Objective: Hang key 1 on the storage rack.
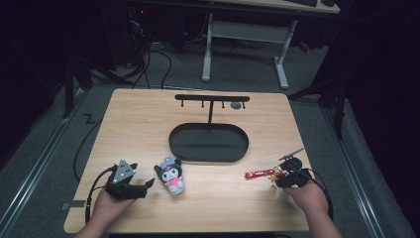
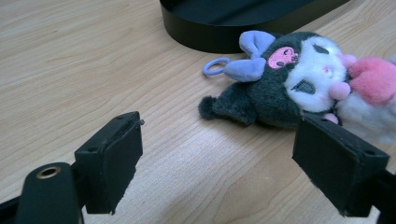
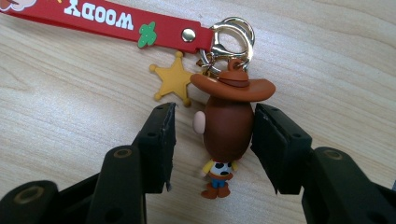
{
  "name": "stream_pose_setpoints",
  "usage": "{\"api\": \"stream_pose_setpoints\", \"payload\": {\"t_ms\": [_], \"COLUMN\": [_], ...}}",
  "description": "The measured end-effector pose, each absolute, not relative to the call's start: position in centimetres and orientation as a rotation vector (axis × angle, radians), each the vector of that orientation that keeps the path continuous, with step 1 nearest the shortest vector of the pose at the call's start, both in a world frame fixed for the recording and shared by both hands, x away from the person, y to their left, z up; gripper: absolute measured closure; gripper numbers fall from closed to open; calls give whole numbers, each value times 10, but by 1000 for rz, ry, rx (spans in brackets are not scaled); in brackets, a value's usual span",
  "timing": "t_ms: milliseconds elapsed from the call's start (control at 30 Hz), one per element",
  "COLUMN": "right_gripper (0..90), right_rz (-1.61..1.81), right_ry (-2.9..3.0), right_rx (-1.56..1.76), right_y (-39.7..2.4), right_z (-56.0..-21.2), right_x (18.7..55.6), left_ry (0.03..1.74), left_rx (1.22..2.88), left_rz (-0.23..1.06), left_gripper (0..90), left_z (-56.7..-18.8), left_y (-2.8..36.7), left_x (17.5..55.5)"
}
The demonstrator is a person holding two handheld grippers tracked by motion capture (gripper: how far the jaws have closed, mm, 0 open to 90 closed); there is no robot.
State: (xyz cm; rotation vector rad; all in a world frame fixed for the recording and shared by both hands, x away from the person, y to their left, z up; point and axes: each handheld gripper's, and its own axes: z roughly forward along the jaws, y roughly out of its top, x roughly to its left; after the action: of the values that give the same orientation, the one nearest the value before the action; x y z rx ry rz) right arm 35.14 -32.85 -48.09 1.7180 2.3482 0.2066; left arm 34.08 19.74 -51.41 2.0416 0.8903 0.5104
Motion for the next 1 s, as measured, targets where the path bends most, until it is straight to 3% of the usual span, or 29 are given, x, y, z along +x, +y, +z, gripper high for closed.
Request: {"api": "stream_pose_setpoints", "payload": {"t_ms": [300, 633, 1000], "right_gripper": [524, 657, 665], "right_rz": [225, 230, 231], "right_ry": [2346, 2370, 2374], "right_rx": [1716, 1696, 1695], "right_y": [-331, -329, -326], "right_z": [-487, -489, -489], "right_x": [352, 354, 353], "left_ry": [886, 885, 883], "left_rx": [2047, 2046, 2038], "left_rz": [508, 506, 503], "left_gripper": [165, 166, 169], "left_z": [-514, -514, -512], "left_y": [197, 196, 197], "left_x": [340, 340, 338]}}
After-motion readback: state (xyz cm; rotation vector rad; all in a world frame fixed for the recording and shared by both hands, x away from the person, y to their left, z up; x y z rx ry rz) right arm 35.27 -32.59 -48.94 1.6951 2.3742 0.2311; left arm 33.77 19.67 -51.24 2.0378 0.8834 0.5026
